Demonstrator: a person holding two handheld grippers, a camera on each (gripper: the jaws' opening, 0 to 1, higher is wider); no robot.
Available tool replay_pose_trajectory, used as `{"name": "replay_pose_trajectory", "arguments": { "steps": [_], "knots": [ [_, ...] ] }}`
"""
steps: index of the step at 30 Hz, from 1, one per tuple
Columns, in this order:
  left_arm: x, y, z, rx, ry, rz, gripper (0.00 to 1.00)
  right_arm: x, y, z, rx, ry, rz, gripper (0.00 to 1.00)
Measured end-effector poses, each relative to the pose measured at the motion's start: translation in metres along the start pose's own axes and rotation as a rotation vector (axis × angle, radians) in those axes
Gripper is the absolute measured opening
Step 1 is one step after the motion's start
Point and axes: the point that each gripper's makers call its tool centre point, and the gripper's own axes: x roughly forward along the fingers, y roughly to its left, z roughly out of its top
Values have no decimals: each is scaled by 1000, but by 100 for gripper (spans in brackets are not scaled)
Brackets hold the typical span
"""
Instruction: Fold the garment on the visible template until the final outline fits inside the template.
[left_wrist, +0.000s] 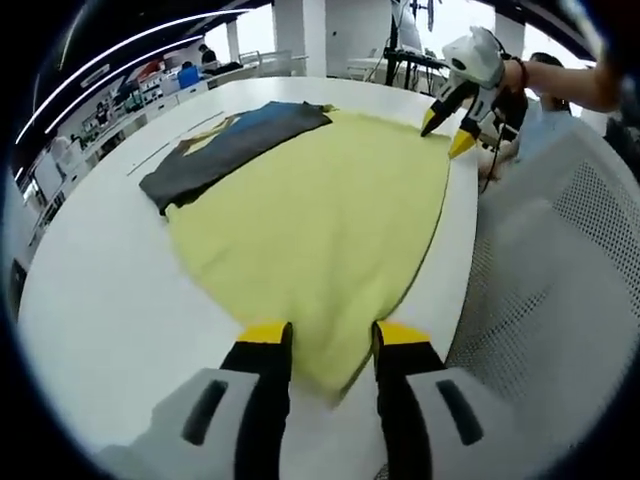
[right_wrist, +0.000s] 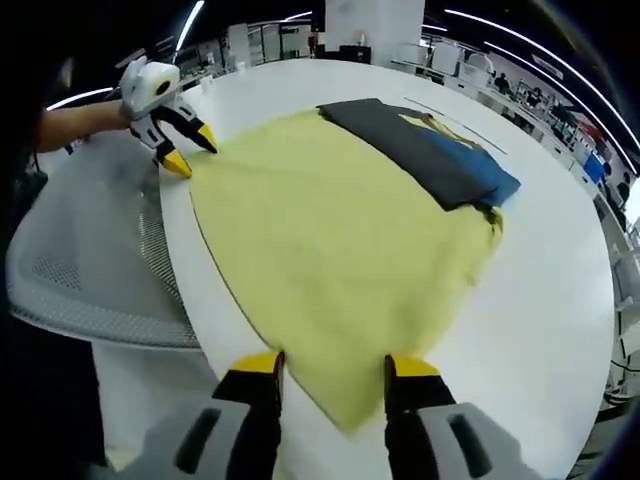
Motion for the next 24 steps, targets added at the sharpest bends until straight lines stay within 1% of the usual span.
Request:
{"name": "replay_pose_trajectory", "arguments": {
  "steps": [5, 8, 9, 11, 12, 15, 20, 24],
  "knots": [
    [1, -2, 1, 12, 4, -8, 21, 0, -2, 0, 9, -2, -9, 30],
    [0, 0, 1, 9, 6, -6, 17, 0, -3, 0, 3, -2, -11, 22],
    [0, 0, 1, 6, 6, -7, 15, 0, -3, 0, 2, -3, -13, 19],
    [-1, -1, 1, -9, 7, -15, 8, -1, -4, 0, 6, -5, -17, 15],
    [-2, -1, 2, -9, 5, -14, 7, -1, -5, 0, 9, -5, -17, 12],
    [-2, 2, 2, -3, 9, 5, 2, -1, -6, 0, 21, -10, -16, 5],
    [-2, 2, 2, -24, 12, 4, 1, -1, -9, 0, 45, -21, -25, 0],
    [-3, 2, 2, -33, 18, 12, 0, -2, -9, -1, 73, -30, -26, 0]
  ]
}}
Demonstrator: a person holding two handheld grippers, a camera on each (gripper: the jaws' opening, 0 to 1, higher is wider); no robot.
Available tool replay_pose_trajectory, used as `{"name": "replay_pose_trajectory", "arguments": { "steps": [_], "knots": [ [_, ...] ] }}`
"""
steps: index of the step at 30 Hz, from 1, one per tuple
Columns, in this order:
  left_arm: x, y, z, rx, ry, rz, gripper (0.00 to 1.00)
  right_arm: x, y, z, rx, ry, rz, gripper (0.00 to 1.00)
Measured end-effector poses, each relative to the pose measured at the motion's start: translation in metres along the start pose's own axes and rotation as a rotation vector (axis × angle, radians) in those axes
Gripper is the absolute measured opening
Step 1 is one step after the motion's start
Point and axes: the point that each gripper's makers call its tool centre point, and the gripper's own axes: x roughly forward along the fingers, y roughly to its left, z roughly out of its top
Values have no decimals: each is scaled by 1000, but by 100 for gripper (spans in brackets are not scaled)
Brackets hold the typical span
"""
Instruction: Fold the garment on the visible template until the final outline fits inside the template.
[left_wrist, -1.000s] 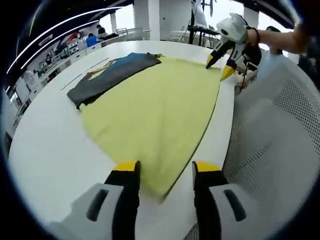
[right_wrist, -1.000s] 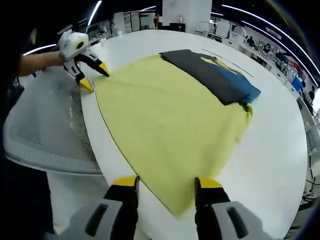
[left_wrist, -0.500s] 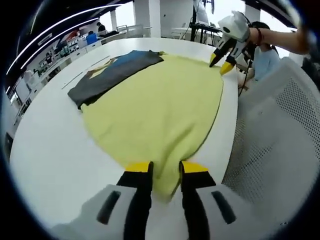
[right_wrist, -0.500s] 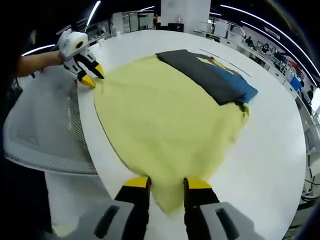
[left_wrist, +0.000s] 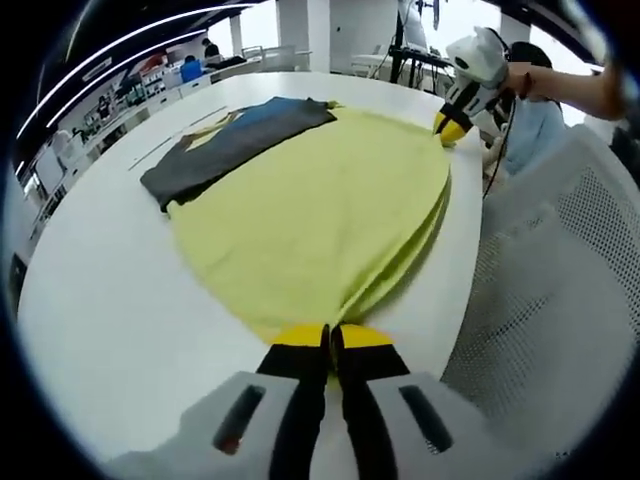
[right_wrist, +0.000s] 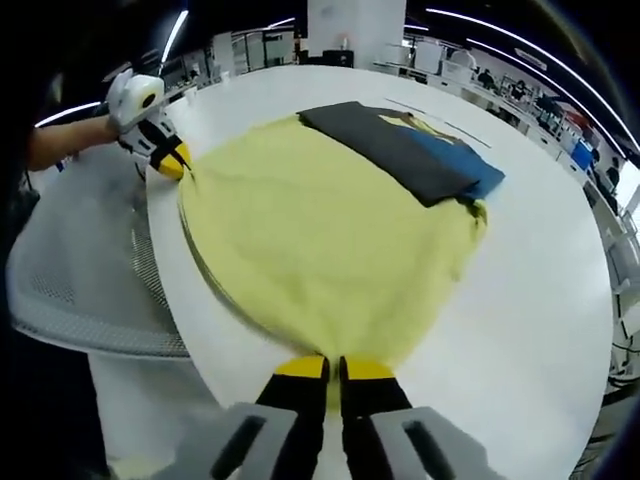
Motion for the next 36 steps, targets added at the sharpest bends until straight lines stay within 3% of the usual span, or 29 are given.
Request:
{"name": "replay_pose_trajectory", "arguments": {
  "steps": [7, 24, 36],
  "knots": [
    [-7, -2, 1, 20, -7, 29, 0, -7, 3, 0, 55, -23, 17, 0],
    [-26, -33, -9, 53, 51, -51, 0, -23, 26, -16, 85, -5, 54, 0],
    [-39, -48, -22, -9, 58, -94, 0, -29, 48, -25, 86, 32, 101, 0]
  ]
}}
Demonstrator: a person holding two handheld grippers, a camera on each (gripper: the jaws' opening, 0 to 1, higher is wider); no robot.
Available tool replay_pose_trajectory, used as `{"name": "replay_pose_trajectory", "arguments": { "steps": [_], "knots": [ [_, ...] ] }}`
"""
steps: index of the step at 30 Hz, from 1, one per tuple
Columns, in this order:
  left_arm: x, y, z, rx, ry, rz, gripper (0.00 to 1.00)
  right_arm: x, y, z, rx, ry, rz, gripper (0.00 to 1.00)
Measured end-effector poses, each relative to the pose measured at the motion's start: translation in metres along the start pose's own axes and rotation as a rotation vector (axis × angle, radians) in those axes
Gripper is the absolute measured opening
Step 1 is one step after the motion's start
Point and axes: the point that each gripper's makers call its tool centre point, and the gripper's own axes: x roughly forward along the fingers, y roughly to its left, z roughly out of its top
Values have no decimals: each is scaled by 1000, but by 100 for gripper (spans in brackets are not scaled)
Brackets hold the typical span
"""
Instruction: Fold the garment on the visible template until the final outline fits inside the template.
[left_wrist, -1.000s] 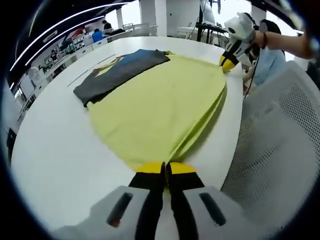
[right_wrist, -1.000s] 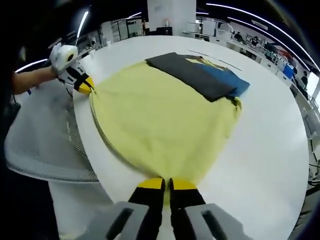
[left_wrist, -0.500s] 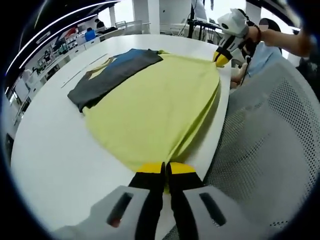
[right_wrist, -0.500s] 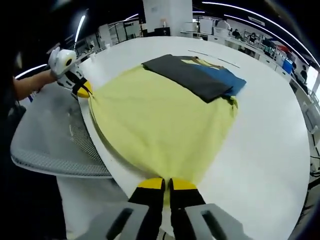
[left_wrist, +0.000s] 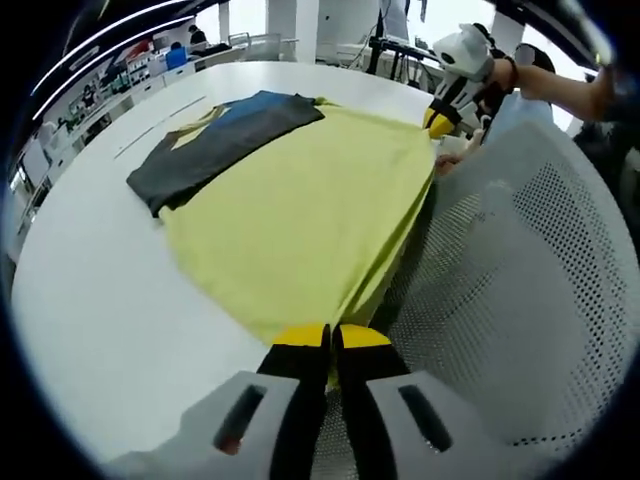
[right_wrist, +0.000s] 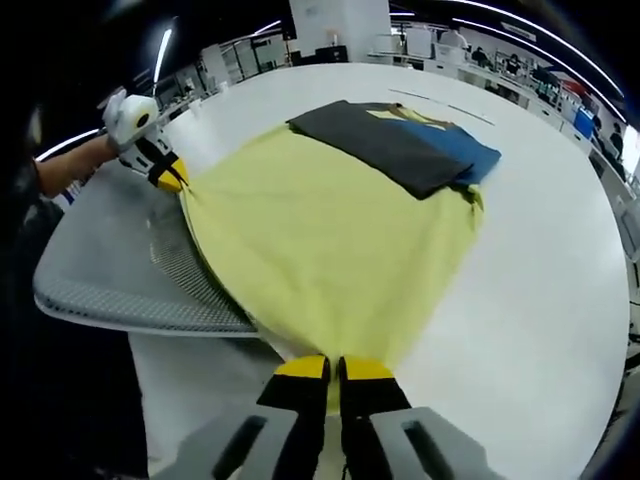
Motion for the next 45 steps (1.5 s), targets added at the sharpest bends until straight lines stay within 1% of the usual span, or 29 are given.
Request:
{"name": "replay_pose_trajectory", "arguments": {
  "steps": [4, 10, 12, 16, 21, 25, 30, 37, 45],
  "knots": [
    [-5, -9, -4, -25, 11, -24, 0, -2, 7, -5, 8, 23, 19, 0],
    [-15, -19, -4, -7, 16, -47, 0, -11, 17, -8, -3, 55, 47, 0],
    [-17, -19, -3, -4, 21, -47, 0, -13, 16, -5, 1, 50, 38, 0],
    [-22, -17, 5, 11, 20, -45, 0, -18, 9, 6, 17, 24, 12, 0],
    [-27, -7, 15, 12, 10, -22, 0, -22, 3, 18, -9, 11, -7, 0],
    [-35, 7, 27, 9, -18, 22, 0, -27, -3, 31, -28, -8, -28, 0],
    [-42, 20, 45, 12, -48, 67, 0, -36, -15, 52, -44, -53, -66, 0],
    [-49, 40, 62, 2, -83, 121, 0, -45, -29, 79, -53, -107, -98, 0],
    [-60, 65, 86, -10, -148, 206, 0, -54, -43, 107, -67, -167, -134, 0]
  ]
}}
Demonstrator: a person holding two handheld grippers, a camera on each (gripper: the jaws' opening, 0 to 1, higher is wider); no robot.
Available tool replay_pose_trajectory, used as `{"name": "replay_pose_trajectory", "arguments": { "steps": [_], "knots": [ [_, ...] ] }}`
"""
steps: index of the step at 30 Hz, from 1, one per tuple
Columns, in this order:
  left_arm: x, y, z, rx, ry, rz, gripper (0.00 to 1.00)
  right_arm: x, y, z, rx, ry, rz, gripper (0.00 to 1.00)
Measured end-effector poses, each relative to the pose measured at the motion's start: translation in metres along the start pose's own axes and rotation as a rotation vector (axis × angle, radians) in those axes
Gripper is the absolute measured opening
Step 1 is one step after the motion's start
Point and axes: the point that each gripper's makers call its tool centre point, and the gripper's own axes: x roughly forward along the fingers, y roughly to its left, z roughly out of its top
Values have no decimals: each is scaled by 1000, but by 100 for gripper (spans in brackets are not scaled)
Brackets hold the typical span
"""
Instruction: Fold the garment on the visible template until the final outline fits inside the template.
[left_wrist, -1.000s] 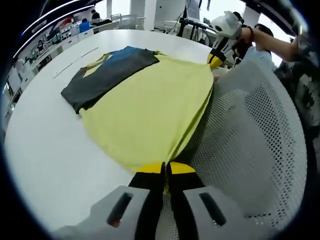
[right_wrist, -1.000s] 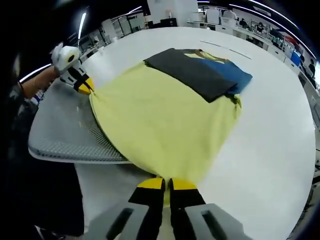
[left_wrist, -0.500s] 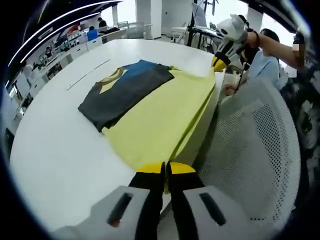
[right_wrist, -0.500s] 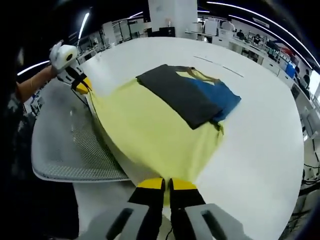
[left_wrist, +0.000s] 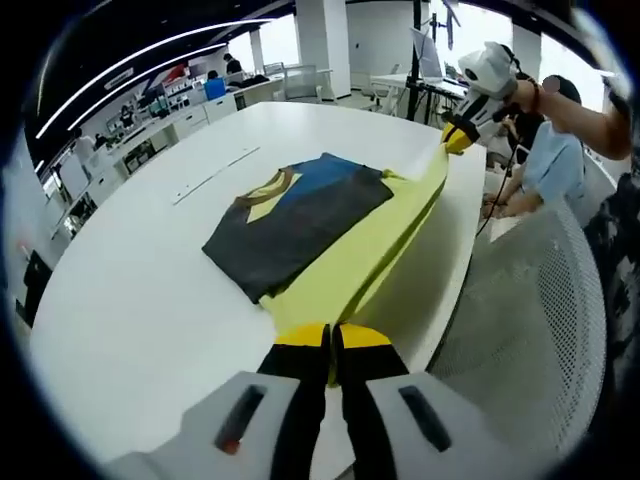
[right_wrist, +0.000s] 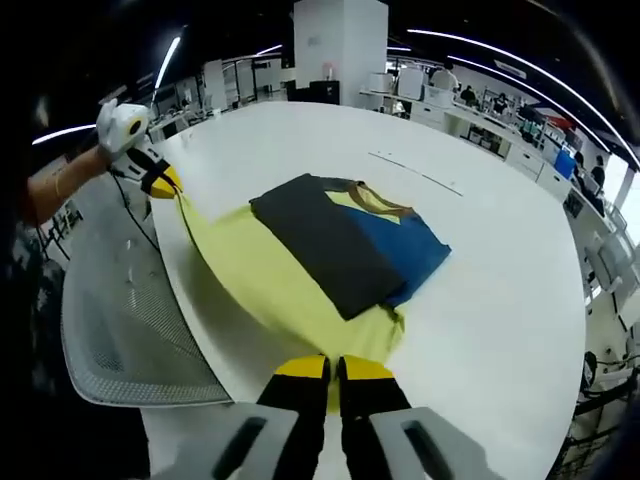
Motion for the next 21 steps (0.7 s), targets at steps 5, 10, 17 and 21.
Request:
{"name": "replay_pose_trajectory", "arguments": {
  "steps": [5, 10, 17, 21],
  "knots": [
    [2, 10, 8, 16, -6, 23, 0, 1, -9, 15, -15, -23, -16, 0],
    [4, 21, 15, 15, -17, 45, 0, 3, -17, 26, -23, -41, -28, 0],
    [8, 38, 30, 24, -35, 89, 0, 6, -29, 43, -26, -72, -51, 0],
    [10, 51, 41, 29, -52, 120, 0, 6, -38, 53, -34, -89, -69, 0]
  ]
}}
